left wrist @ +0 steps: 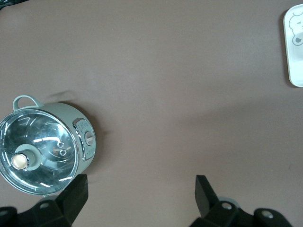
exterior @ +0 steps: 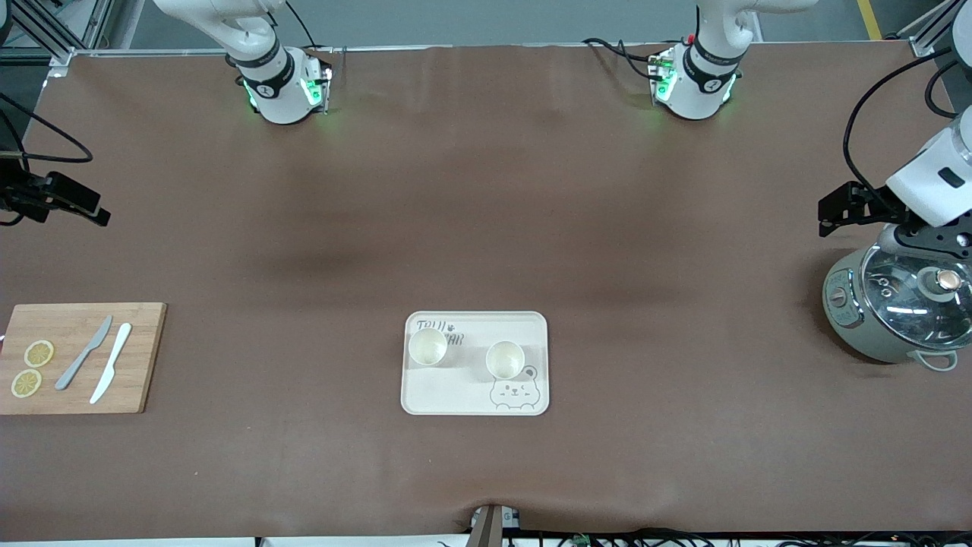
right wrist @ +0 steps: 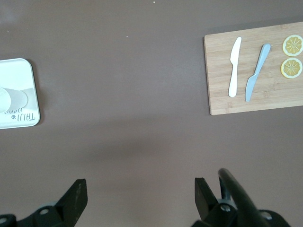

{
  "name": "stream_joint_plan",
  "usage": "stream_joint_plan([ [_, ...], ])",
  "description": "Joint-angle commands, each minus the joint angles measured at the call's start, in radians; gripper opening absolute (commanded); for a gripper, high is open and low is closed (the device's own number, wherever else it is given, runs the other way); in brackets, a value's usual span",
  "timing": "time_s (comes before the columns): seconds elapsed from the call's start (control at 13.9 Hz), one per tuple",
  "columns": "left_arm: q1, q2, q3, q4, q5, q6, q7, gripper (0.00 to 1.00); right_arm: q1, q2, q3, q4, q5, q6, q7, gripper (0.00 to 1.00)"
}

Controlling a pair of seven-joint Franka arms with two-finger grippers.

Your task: Place white IKEA cup upright on tray with both arms

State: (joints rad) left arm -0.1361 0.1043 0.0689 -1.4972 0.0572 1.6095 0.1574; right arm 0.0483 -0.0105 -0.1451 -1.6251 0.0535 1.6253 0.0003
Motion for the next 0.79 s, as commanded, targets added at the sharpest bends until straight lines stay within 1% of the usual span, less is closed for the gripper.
stream_joint_plan([
  [0.0, 0.007, -0.006, -0.003, 0.011, 0.009, -0.005, -0.007, 1.00, -0.007, -0.025, 0.010, -0.022, -0.009, 0.007, -0.006, 1.00],
  [0.14, 0.006, -0.011, 0.000, 0.012, 0.010, -0.005, -0.003, 1.00, -0.008, -0.025, 0.019, -0.022, -0.009, 0.004, -0.003, 1.00],
  [0.72, 0.010, -0.006, 0.002, 0.012, 0.010, 0.001, -0.006, 1.00, -0.007, -0.025, 0.021, -0.022, -0.011, 0.005, 0.000, 1.00],
])
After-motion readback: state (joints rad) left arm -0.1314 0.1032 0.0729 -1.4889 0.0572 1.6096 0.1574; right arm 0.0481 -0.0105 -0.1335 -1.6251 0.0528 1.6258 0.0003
